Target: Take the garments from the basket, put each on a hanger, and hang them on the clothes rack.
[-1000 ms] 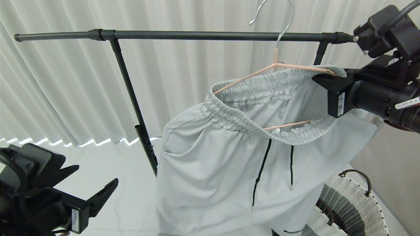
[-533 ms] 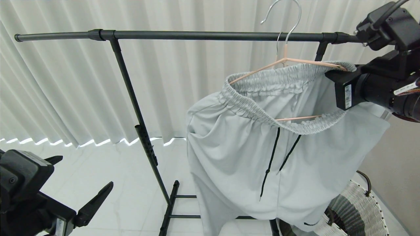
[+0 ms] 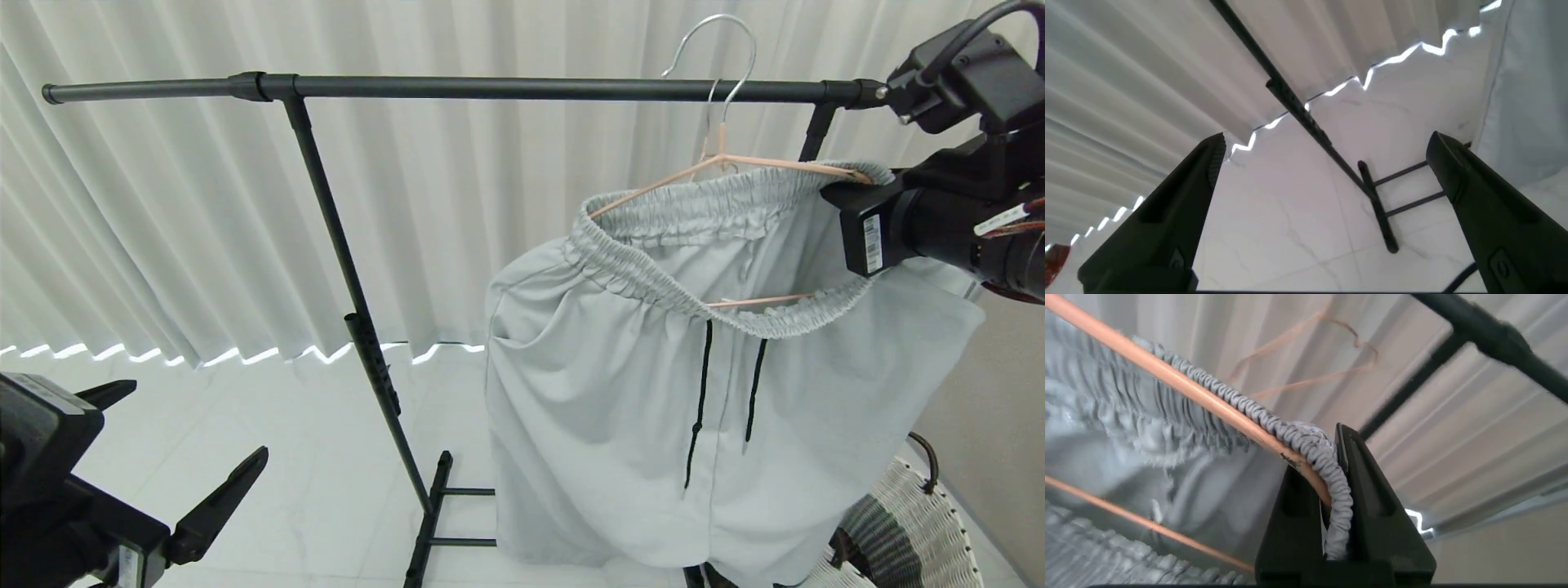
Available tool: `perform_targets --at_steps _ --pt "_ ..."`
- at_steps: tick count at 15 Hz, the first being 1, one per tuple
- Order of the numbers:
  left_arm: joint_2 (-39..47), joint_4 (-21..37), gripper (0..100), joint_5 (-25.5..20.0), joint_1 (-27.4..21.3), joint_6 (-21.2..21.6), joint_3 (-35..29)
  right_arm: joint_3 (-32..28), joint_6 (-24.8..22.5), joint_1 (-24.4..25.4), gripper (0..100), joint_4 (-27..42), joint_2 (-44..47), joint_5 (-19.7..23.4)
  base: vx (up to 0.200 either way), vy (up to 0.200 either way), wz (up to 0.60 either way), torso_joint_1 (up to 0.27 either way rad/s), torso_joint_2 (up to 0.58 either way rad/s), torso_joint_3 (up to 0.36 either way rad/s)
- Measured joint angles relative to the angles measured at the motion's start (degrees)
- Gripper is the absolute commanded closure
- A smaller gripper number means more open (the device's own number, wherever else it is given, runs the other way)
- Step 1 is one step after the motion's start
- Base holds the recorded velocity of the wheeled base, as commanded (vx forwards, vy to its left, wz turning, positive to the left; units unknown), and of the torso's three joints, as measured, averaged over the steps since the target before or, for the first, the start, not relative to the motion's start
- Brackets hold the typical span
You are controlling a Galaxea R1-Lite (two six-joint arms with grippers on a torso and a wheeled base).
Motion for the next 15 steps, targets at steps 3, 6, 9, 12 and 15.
perform_targets --at_steps 3,6,9,12,15 --pt "-0.1 0.0 0 0.0 0.0 0.0 0.0 0.0 0.0 -0.8 100 -0.1 0.2 -0.3 0.0 0.2 0.0 0.001 0.0 0.002" --pt "-0.1 0.0 0 -0.1 0.0 -0.1 0.2 -0.3 0.0 -2.6 100 3.0 0.5 -1.5 0.0 0.0 0.0 0.0 0.0 0.0" --pt "-0.2 0.0 0 -0.1 -0.1 0.0 0.3 -2.3 1.8 -4.6 100 4.3 2.5 -5.1 0.0 0.0 0.0 0.0 0.0 0.0" --pt "-0.2 0.0 0 -0.1 0.0 0.1 0.2 -7.0 5.6 -4.8 100 5.4 6.8 -11.5 0.0 0.0 0.0 0.0 0.0 0.0" --pt "-0.1 0.0 0 -0.1 -0.1 0.1 0.2 -12.7 7.1 -4.8 100 5.7 10.7 -16.9 0.0 0.0 0.0 0.0 0.0 0.0"
